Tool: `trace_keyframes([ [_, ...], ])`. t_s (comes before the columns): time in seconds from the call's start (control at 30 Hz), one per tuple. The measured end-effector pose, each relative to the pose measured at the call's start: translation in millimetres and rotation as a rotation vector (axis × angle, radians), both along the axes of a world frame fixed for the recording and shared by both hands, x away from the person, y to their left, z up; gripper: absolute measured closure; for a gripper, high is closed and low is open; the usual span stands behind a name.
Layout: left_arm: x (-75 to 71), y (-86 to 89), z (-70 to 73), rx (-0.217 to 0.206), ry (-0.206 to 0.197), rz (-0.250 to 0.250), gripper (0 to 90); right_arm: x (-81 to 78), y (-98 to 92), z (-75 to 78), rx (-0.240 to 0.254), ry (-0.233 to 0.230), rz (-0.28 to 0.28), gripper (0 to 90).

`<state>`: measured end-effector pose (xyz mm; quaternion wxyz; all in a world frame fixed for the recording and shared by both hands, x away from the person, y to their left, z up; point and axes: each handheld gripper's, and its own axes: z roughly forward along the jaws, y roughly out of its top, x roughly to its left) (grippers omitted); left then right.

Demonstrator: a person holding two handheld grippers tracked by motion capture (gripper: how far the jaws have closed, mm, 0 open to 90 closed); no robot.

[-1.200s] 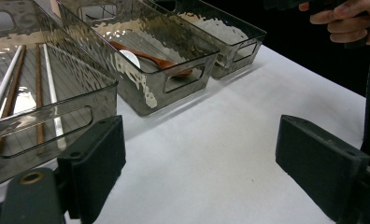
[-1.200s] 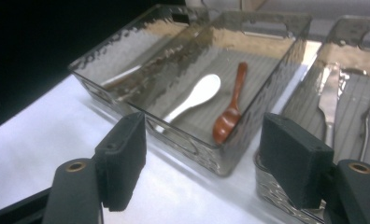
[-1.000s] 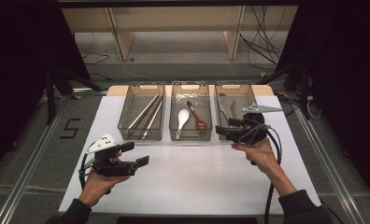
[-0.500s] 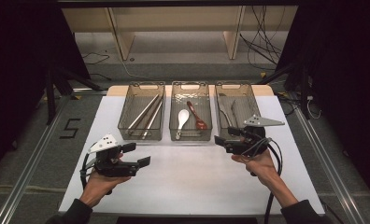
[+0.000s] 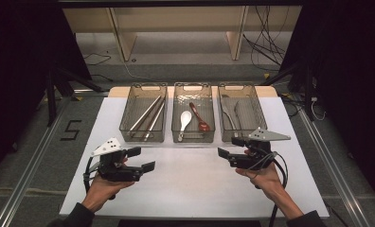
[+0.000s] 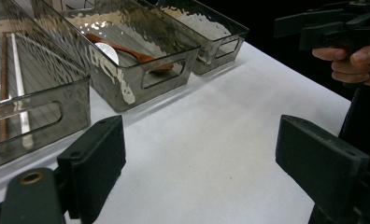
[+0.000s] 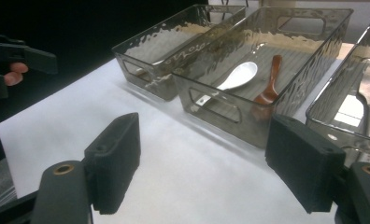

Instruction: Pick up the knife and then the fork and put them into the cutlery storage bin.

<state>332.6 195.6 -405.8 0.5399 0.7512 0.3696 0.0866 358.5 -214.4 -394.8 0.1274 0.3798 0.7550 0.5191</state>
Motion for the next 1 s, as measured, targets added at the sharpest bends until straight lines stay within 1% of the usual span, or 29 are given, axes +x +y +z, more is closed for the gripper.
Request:
trace_keyframes([
  [0.17,0.2,-0.2,-0.1,0.003,0.000,0.002,15.5,-7.1,-1.4,-3.2,0.006,-0.011,0.007,26.8],
  [0.3,0.0,0.4,-0.1,0.003,-0.002,0.002,15.4,-11.6,-1.3,-5.7,-0.006,-0.017,0.012,25.5],
  [0.43,-0.5,0.4,-0.3,0.011,0.001,0.003,15.4,-15.7,0.3,-7.3,-0.028,-0.037,0.027,22.6],
  [0.5,-0.6,0.0,-0.5,0.009,0.003,0.001,15.4,-18.5,0.7,-8.2,-0.033,-0.033,0.029,22.2],
  [0.6,-0.8,-0.4,-0.7,0.009,0.002,0.000,15.3,-21.6,0.2,-10.5,-0.042,-0.042,0.021,22.1],
  [0.77,-1.3,-0.6,-0.9,0.015,-0.001,-0.010,15.3,-24.1,-2.8,-15.3,-0.048,-0.030,-0.005,21.3],
  [0.8,-1.7,-0.8,-1.1,0.014,0.000,-0.012,15.3,-24.9,-3.3,-16.0,-0.051,-0.025,-0.007,21.2],
  [0.93,-3.1,-1.3,-2.2,0.022,0.004,-0.013,15.3,-28.8,-3.5,-18.6,-0.070,-0.031,-0.015,20.5],
  [1.0,-5.1,-1.0,-1.8,0.019,-0.002,-0.011,15.3,-31.2,-3.9,-19.3,-0.079,-0.035,-0.016,20.4],
])
